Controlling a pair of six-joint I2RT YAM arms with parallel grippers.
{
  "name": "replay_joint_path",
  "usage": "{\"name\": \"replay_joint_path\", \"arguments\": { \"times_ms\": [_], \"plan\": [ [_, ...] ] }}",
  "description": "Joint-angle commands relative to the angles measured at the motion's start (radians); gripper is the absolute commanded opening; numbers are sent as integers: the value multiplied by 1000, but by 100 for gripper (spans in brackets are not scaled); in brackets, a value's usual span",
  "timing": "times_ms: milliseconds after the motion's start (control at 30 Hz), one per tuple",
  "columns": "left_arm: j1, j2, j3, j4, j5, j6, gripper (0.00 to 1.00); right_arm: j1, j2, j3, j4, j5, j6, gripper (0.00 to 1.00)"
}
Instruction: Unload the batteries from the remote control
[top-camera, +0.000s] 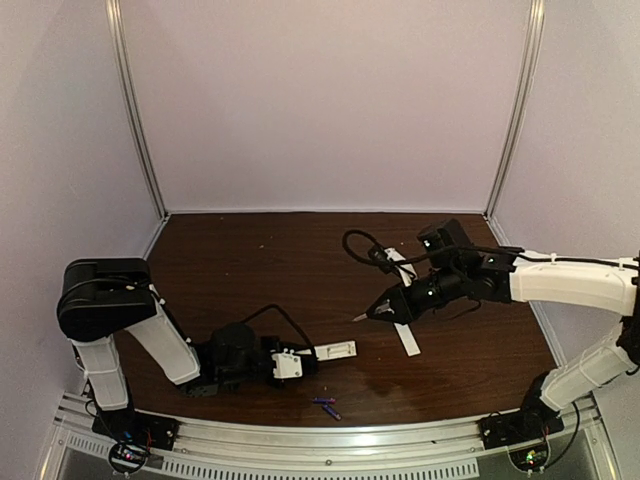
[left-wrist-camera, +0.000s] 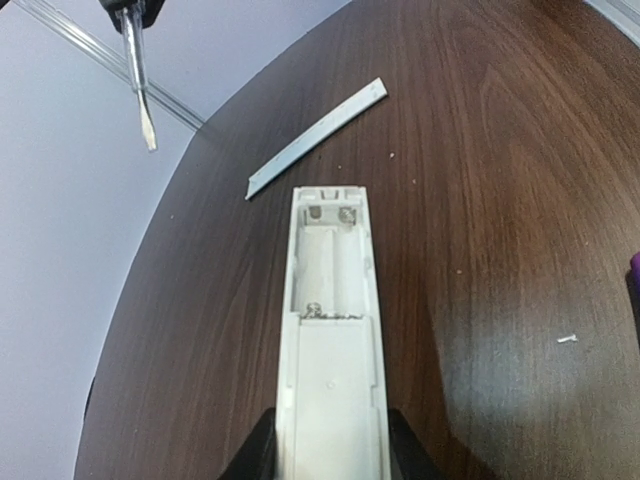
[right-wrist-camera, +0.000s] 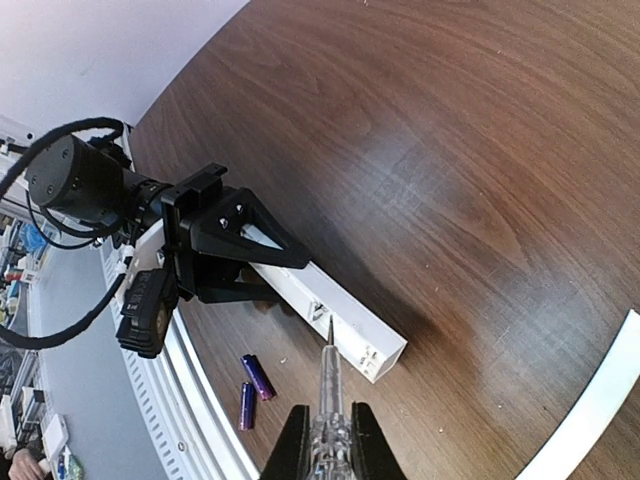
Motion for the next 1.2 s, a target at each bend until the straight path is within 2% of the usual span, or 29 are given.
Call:
{"name": "replay_joint_path", "arguments": {
  "times_ms": [0,300,533,933,1167],
  "plan": [
    [-5,-14,3,68,-43,-33,0,10,-108,-79,125,118,79,0],
    [-5,-47,37,26,-56,-111,0,43,-303,-250,267,381,176,0],
    [-5,-76,80,-13,-118,-196,0,61,-507,-395,380,522,228,0],
    [-5,-141,195,-219,-206,-417,0,61,-701,-488,352,621,289,0],
    [-5,-190,226,-387,-323,-564,0,62,-779,-521,331,654,344,0]
  ]
}}
